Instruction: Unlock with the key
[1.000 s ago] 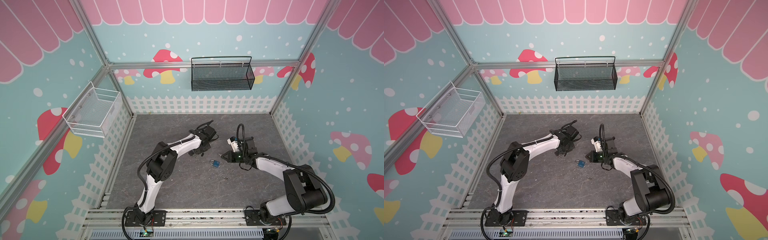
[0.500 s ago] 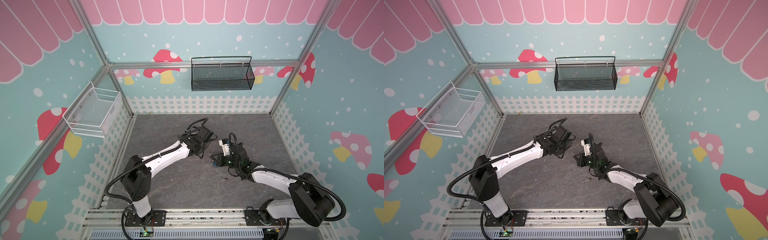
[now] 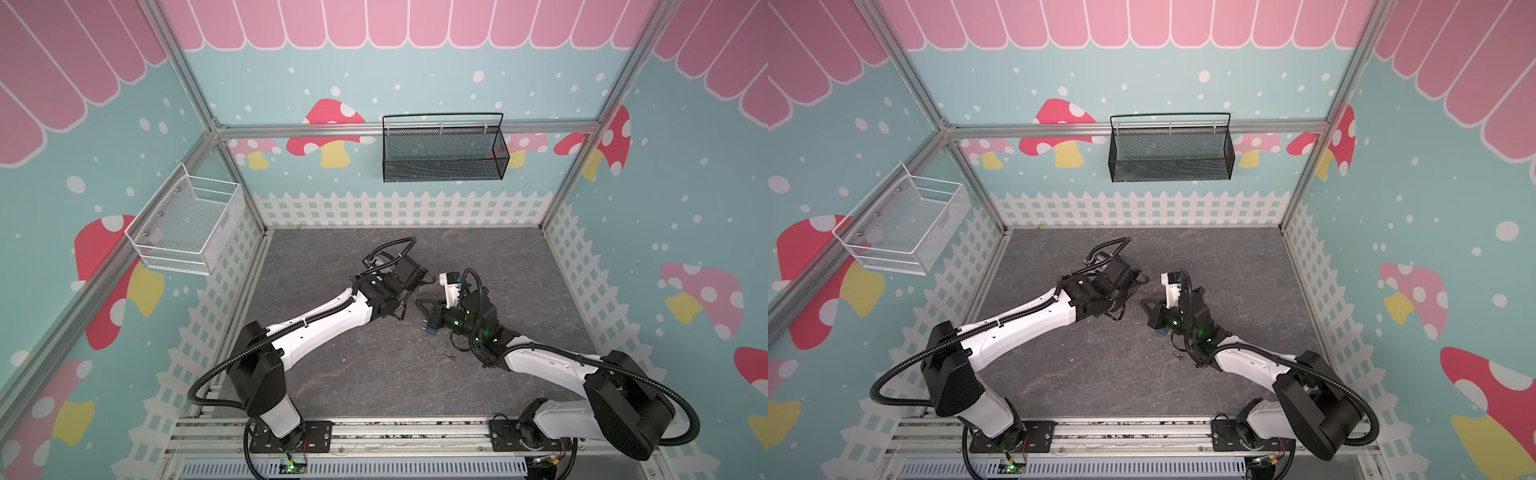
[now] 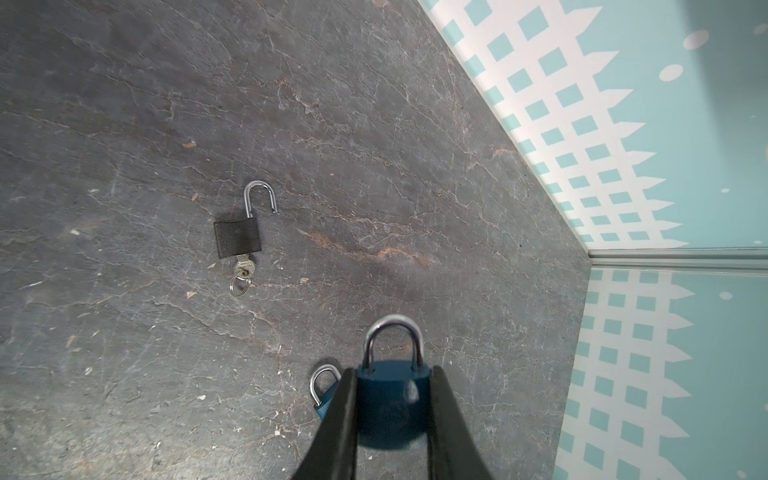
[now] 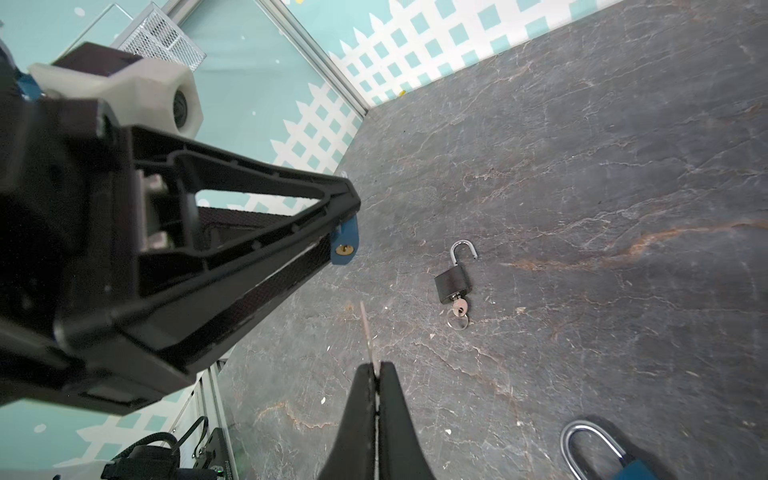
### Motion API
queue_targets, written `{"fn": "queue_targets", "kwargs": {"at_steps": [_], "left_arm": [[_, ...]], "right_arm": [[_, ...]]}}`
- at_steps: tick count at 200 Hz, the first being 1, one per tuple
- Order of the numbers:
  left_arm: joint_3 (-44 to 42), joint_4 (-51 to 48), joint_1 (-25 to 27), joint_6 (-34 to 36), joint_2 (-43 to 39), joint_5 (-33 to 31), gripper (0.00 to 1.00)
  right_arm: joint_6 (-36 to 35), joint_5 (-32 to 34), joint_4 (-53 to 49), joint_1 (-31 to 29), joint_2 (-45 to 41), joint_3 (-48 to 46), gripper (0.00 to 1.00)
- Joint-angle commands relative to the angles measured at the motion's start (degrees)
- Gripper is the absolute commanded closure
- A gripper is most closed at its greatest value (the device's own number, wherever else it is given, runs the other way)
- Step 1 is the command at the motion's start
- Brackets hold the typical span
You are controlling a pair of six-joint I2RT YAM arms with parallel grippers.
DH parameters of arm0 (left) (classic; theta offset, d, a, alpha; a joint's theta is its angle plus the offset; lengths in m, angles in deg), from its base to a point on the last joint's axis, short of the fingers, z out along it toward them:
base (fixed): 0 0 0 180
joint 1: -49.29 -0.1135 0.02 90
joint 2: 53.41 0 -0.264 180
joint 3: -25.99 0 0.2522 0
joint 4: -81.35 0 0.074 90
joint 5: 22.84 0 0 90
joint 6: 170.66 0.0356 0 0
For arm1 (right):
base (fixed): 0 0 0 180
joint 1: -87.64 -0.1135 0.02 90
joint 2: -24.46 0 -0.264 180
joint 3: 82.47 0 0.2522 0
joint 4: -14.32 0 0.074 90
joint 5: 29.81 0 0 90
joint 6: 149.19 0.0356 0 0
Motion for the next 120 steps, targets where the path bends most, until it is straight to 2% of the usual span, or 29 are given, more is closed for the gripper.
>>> {"fn": "queue_targets", "kwargs": {"at_steps": [1,120], "left_arm": [[0.37,-1.15,0.33,-1.70,-1.36,-1.69,1.00],[-1.11,-0.61,-0.10,-1.54,-3.09,-1.15,1.00]], "right_arm": [[0.71,1.15,1.50,-0.72,-0.11,1.99,1.00],[0.27,0.66,1.36,-1.69,2.74,5.56,1.00]]}}
